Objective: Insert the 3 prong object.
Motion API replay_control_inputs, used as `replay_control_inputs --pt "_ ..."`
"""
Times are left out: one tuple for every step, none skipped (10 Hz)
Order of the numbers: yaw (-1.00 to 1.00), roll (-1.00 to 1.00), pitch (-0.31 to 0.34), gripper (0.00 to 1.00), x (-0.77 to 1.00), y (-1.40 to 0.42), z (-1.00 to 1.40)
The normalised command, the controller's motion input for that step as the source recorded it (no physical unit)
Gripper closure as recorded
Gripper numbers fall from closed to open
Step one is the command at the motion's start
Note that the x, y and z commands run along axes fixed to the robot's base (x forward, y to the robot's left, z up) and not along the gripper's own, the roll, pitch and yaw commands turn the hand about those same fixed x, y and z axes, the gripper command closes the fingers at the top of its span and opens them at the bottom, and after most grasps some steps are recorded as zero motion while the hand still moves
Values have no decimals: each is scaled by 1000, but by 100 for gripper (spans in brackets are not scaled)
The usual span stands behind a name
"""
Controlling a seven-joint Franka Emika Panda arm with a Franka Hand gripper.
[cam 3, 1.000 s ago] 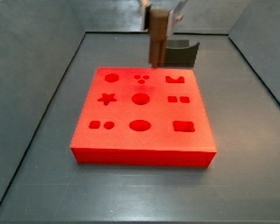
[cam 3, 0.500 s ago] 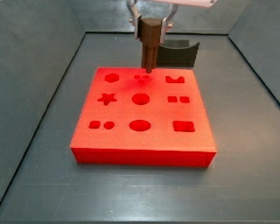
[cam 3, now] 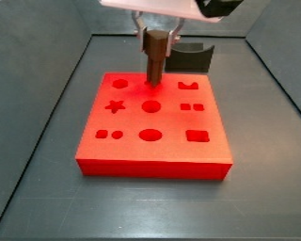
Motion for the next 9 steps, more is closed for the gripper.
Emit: replay_control_inputs --pt "0 0 0 100 -249 0 -163" --pt "60 1 0 100 -260 -80 -89" --pt "9 26 0 100 -40 -86 -103" --pt "0 96 0 100 197 -109 -111" --pt "0 130 0 100 534 -103 -97" --pt "0 89 0 100 537 0 -160" --pt "0 69 0 100 157 0 -126" --pt "0 56 0 100 -54 11 -163" --pt "0 77 0 100 -149 0 -186"
